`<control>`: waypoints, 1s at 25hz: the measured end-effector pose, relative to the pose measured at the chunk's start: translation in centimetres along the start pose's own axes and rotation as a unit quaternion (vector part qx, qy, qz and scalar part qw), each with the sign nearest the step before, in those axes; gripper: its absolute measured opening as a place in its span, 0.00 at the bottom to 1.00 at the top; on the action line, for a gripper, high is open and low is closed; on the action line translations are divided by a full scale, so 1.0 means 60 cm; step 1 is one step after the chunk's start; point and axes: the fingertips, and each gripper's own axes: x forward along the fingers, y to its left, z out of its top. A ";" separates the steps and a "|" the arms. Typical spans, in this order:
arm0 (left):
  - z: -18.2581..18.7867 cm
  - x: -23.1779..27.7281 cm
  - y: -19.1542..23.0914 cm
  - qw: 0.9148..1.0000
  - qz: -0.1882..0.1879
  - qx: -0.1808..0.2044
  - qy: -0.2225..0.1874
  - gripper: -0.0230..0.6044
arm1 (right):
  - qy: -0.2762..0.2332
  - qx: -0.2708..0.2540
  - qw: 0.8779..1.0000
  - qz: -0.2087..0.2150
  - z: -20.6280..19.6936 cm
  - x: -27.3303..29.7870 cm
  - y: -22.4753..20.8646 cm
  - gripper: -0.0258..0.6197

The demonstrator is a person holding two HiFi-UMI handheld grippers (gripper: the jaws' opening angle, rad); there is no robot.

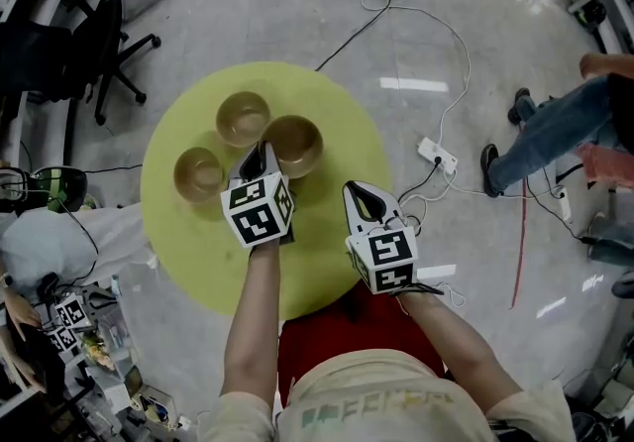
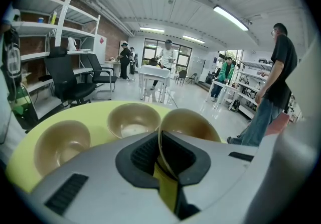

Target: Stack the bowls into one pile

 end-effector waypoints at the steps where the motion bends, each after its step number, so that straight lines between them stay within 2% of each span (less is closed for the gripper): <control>1: -0.003 0.000 -0.003 1.000 0.001 0.005 -0.002 0.09 | 0.001 -0.001 1.000 0.000 -0.002 -0.001 -0.001 0.10; 10: 0.016 0.001 -0.005 0.998 0.010 0.066 -0.009 0.09 | 0.007 -0.001 1.000 -0.003 0.017 0.016 0.003 0.10; 17: 0.019 0.003 -0.004 0.995 0.016 0.096 -0.004 0.09 | 0.009 -0.006 1.000 0.004 0.026 0.023 0.007 0.10; 25: 0.014 0.007 -0.005 0.992 0.022 0.127 0.002 0.18 | 0.012 -0.007 1.000 0.007 0.032 0.029 0.012 0.10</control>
